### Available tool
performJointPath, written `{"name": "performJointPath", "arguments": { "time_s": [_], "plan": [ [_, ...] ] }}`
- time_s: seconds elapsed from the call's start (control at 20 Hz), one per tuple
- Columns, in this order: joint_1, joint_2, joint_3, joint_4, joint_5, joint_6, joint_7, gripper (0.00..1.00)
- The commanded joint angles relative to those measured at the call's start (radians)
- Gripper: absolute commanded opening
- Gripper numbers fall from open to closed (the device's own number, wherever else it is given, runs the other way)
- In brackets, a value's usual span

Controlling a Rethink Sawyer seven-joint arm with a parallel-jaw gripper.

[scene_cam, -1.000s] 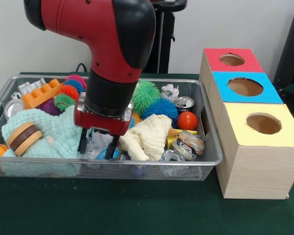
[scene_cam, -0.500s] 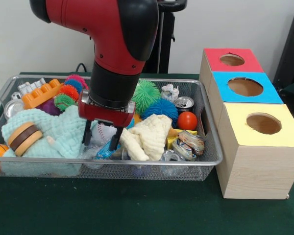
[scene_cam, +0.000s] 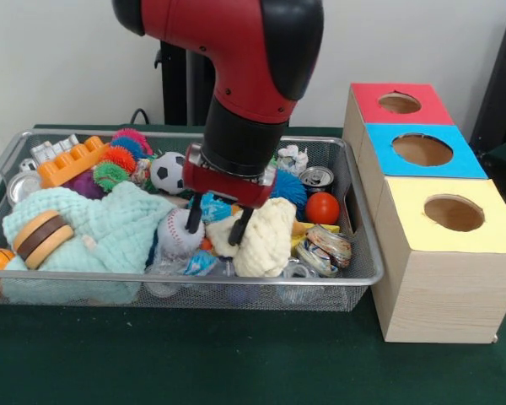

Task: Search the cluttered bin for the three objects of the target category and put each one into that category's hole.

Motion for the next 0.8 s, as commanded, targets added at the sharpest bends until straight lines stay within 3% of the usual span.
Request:
{"name": "performJointPath", "arguments": {
  "time_s": [0.05, 0.8],
  "plan": [
    [0.017, 0.047, 0.006, 0.112, 0.060, -0.080, 0.323, 1.00],
    [-0.039, 0.044, 0.043, 0.084, 0.013, -0.101, 0.253, 1.00]
  ]
}}
